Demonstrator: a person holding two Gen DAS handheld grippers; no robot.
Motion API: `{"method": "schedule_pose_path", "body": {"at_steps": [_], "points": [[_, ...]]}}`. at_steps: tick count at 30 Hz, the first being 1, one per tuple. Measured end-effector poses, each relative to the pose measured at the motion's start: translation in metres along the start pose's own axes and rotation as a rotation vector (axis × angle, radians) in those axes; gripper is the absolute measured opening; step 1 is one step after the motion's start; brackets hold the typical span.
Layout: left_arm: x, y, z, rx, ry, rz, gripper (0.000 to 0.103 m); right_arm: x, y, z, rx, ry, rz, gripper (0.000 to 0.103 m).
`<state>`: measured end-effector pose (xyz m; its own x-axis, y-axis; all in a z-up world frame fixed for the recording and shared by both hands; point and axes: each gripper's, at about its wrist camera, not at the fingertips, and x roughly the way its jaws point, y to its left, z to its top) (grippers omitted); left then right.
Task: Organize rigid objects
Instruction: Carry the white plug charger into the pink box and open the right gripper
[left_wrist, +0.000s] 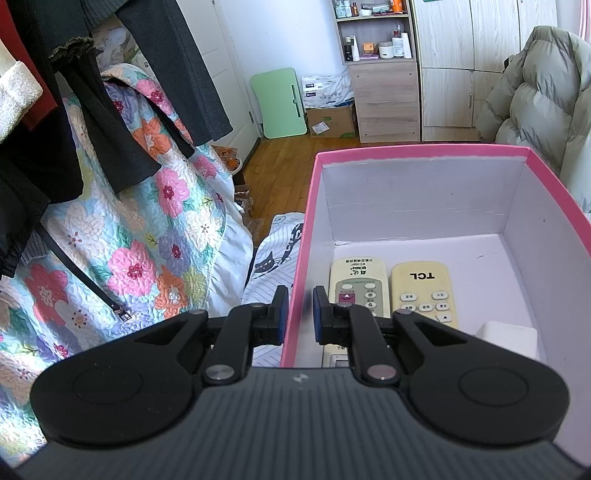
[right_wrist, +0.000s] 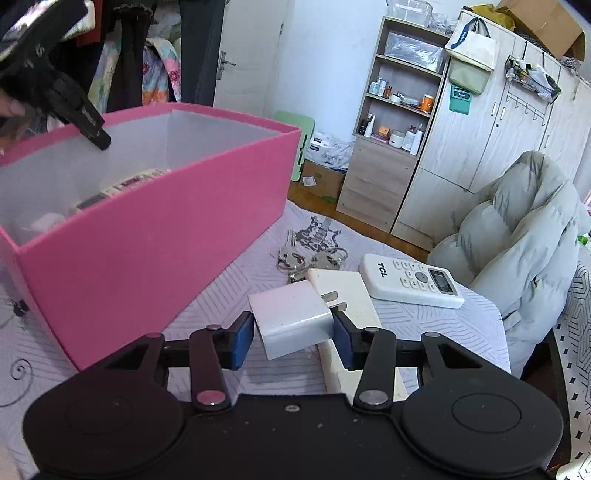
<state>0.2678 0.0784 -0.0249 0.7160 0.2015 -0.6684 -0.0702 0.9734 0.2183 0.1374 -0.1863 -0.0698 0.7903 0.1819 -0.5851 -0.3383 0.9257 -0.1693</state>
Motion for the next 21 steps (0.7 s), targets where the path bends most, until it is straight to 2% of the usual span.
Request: {"method": "schedule_pose_path", "body": {"at_steps": [6,10,14,17,21], "points": [[0.000,0.000,0.000,0.000,0.000,-0.001,0.012,-0.026,-0.007,0.018,0.045,-0.082,0.054,0.051],[0.000,0.000,0.000,-0.001,0.000,-0.001,0.012,-0.048,-0.010,0.038,0.048,-0.177,0.127,0.051],[0.000,0.000,0.000,0.000,0.001,-0.001,0.012,-0.057,-0.004,0.067,0.015,-0.221,0.234,0.051],[0.000,0.000,0.000,0.000,0.001,0.000,0.012,-0.043,0.004,0.094,-0.025,-0.165,0.348,0.051],[0.000,-0.001,0.000,-0.001,0.005,0.004,0.012,-0.007,0.028,0.124,-0.111,0.005,0.497,0.051]]}}
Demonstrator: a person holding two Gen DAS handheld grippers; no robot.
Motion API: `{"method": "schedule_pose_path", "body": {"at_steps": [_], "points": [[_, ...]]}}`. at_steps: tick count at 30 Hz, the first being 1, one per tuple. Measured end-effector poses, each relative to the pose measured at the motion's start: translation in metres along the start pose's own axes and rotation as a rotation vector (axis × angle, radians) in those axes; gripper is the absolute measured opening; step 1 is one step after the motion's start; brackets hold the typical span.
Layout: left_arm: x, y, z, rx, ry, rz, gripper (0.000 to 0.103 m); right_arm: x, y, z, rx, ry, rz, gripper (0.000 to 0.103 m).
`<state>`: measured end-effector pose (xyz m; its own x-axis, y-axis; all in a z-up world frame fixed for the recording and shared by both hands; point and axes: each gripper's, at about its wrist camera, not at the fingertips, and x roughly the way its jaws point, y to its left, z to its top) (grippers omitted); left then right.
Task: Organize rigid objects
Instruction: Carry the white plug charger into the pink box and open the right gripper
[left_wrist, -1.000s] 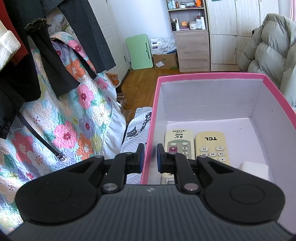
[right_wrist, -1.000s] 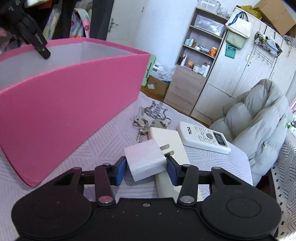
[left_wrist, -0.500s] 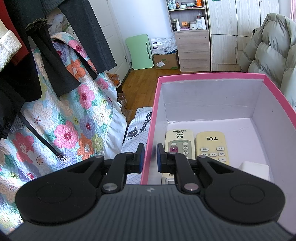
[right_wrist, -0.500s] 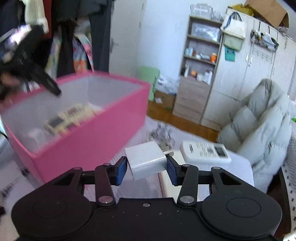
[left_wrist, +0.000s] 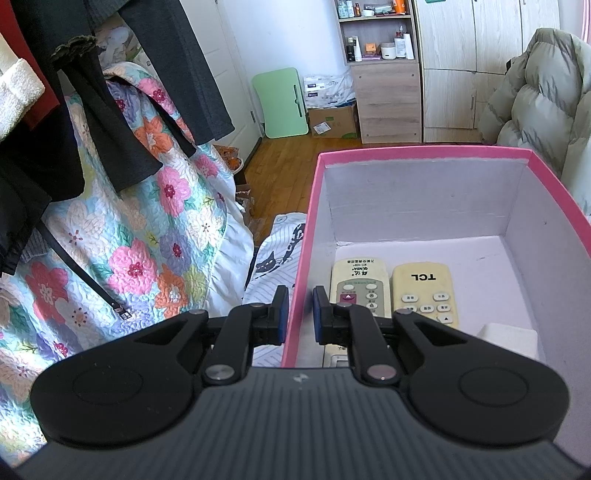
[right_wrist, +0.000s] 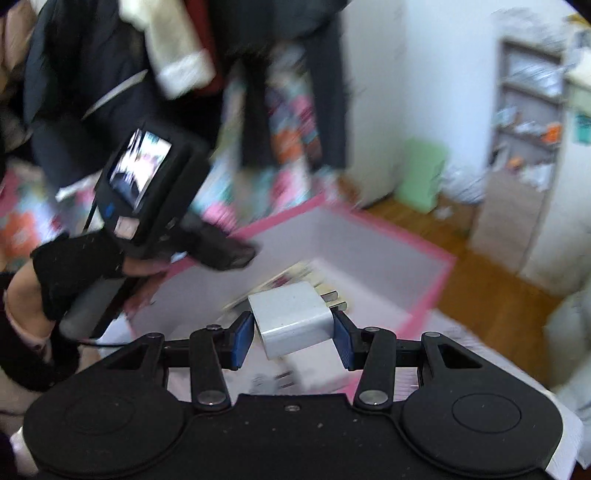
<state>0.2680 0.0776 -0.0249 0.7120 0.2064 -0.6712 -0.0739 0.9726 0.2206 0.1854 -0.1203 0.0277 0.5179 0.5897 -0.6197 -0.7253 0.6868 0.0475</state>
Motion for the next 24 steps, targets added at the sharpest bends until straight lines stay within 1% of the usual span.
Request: {"method": "schedule_pose_path", "body": {"at_steps": [3,5,8,10,11,13,17,18,20,21,22,24], "points": [[-0.001,0.000,0.000,-0.005,-0.002,-0.002,0.012,0.039,0.007,0.017,-0.047,0.145,0.068,0.051],[-0.001,0.000,0.000,-0.005,0.000,-0.003,0.012,0.064,0.015,0.022,-0.097,0.229,0.095,0.051],[-0.001,-0.001,0.000,0.000,0.005,-0.008,0.012,0.099,0.027,0.028,-0.189,0.351,0.105,0.051],[0.000,0.001,0.001,-0.013,0.010,-0.008,0.011,0.114,0.028,0.026,-0.207,0.418,0.102,0.051],[0.001,0.004,0.001,-0.018,0.009,-0.014,0.011,0.120,0.030,0.027,-0.208,0.436,0.100,0.051],[0.001,0.004,0.001,-0.019,0.014,-0.013,0.011,0.129,0.031,0.028,-0.170,0.472,0.101,0.051],[0.000,0.003,0.000,-0.016,0.011,-0.011,0.011,0.137,0.033,0.027,-0.124,0.493,0.097,0.051],[0.000,0.003,0.000,-0.021,0.009,-0.013,0.011,0.138,0.032,0.027,-0.097,0.498,0.114,0.050],[-0.001,0.004,-0.001,-0.023,0.007,-0.014,0.011,0.139,0.028,0.027,-0.010,0.515,0.175,0.050],[-0.001,0.004,-0.001,-0.021,0.007,-0.014,0.011,0.138,0.029,0.027,0.004,0.516,0.200,0.050],[-0.001,0.004,-0.001,-0.023,0.006,-0.014,0.011,0.137,0.032,0.027,-0.013,0.508,0.208,0.050],[0.001,0.005,0.000,-0.026,0.008,-0.015,0.011,0.136,0.036,0.027,-0.049,0.476,0.184,0.050]]}}
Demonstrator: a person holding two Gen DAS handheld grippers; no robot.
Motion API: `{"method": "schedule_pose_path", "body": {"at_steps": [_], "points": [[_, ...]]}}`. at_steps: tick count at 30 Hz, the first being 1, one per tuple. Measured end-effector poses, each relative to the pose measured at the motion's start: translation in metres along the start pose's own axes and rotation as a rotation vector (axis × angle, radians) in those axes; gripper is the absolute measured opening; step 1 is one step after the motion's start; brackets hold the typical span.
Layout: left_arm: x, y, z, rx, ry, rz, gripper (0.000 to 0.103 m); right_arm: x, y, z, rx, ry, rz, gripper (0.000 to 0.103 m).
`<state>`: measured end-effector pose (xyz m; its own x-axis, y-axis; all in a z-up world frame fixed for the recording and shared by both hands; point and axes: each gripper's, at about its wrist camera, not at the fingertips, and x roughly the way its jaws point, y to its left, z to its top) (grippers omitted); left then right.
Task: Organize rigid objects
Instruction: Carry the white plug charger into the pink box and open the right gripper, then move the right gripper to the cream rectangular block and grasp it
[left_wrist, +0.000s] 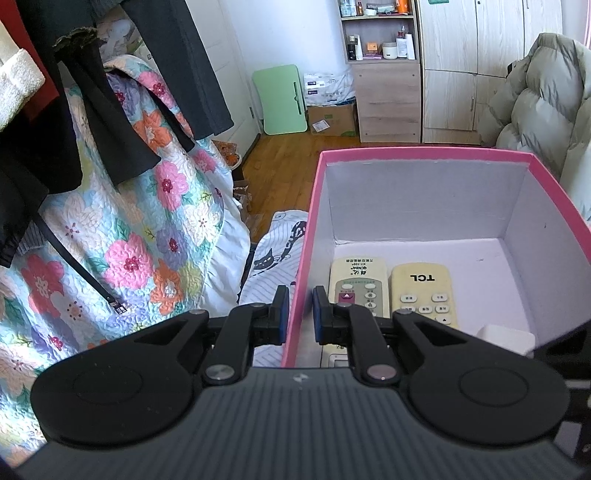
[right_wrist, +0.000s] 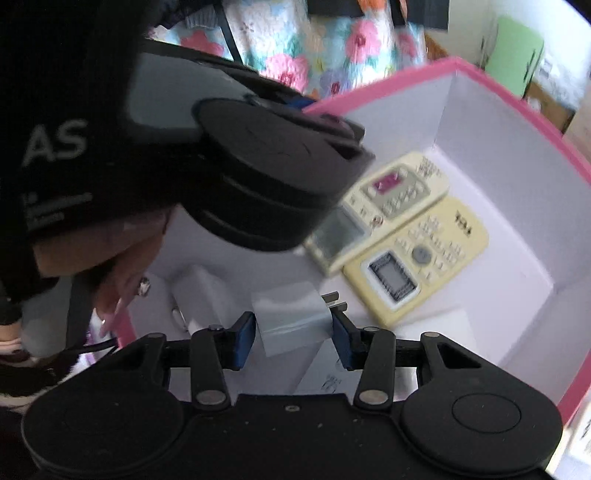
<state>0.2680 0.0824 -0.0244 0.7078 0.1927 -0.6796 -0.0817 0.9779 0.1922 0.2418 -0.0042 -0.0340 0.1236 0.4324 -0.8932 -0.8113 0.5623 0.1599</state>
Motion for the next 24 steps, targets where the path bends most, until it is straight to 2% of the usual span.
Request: {"method": "schedule_pose_path", "body": {"at_steps": [3,5,8,10,13,17,24], "points": [[0.001,0.001,0.000,0.003,0.001,0.002,0.011,0.001,-0.001,0.000,-0.033,-0.019,-0.049,0.050],[0.002,0.001,0.000,0.003,0.002,0.001,0.011,-0.003,-0.001,-0.003,-0.046,-0.028,-0.059,0.054],[0.002,0.001,0.001,0.009,0.003,0.001,0.012,-0.023,0.000,-0.011,-0.031,-0.100,-0.049,0.063],[0.003,0.001,0.001,0.005,0.005,0.000,0.012,-0.041,-0.002,-0.021,0.011,-0.168,-0.046,0.063],[0.003,0.001,0.001,0.007,0.006,0.001,0.012,-0.072,-0.006,-0.044,0.091,-0.277,-0.046,0.063],[0.003,0.001,0.001,0.009,0.005,0.003,0.012,-0.116,-0.017,-0.087,0.224,-0.407,0.003,0.063],[0.003,0.000,0.000,0.012,0.005,-0.012,0.013,-0.161,-0.032,-0.172,0.356,-0.516,-0.124,0.063]]}}
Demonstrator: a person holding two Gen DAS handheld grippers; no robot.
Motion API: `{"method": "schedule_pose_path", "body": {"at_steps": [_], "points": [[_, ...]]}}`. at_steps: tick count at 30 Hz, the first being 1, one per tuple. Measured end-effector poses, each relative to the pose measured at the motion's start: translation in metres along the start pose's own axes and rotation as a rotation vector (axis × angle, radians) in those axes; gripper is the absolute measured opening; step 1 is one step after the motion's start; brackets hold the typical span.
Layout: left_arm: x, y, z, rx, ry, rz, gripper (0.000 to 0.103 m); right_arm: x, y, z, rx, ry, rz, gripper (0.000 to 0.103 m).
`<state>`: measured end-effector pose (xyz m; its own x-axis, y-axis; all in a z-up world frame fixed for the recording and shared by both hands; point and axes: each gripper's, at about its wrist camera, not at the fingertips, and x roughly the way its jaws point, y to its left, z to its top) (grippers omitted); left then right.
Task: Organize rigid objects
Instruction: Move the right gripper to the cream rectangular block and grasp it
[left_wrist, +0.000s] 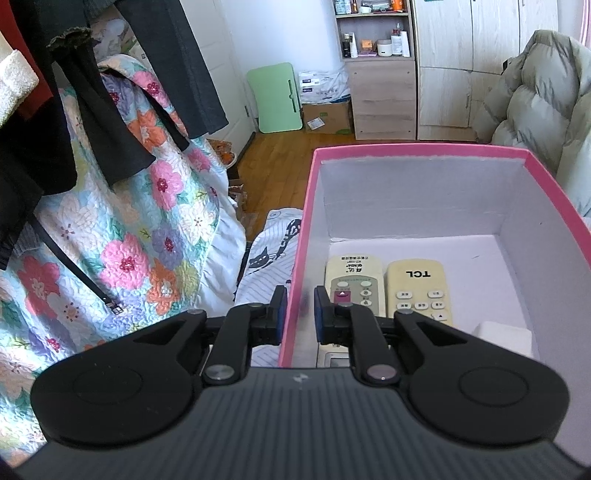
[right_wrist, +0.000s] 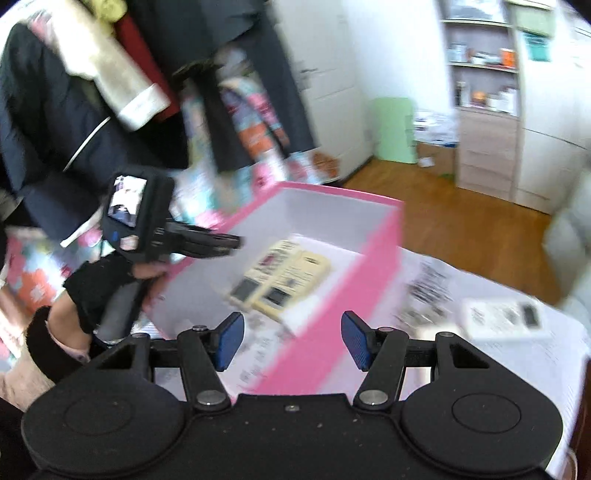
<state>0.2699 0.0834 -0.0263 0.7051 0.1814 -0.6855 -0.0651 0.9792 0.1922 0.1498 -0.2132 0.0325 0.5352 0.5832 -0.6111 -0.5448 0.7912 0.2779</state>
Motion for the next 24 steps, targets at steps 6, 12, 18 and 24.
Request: {"method": "schedule_pose_path", "body": {"at_steps": [6,12,18,24], "points": [[-0.001,-0.004,0.000,0.011,0.002,0.028,0.013,-0.012,-0.048,-0.047,0.102,-0.003,-0.177,0.063],[0.000,-0.003,0.000,0.014,0.004,0.029,0.013,0.014,-0.068,-0.075,0.048,0.020,-0.289,0.064],[-0.001,-0.006,0.000,0.026,0.005,0.037,0.013,0.054,-0.082,-0.064,-0.032,0.068,-0.289,0.065],[-0.001,-0.006,0.000,0.026,0.005,0.037,0.013,0.100,-0.099,-0.044,-0.060,0.202,-0.312,0.068]]}}
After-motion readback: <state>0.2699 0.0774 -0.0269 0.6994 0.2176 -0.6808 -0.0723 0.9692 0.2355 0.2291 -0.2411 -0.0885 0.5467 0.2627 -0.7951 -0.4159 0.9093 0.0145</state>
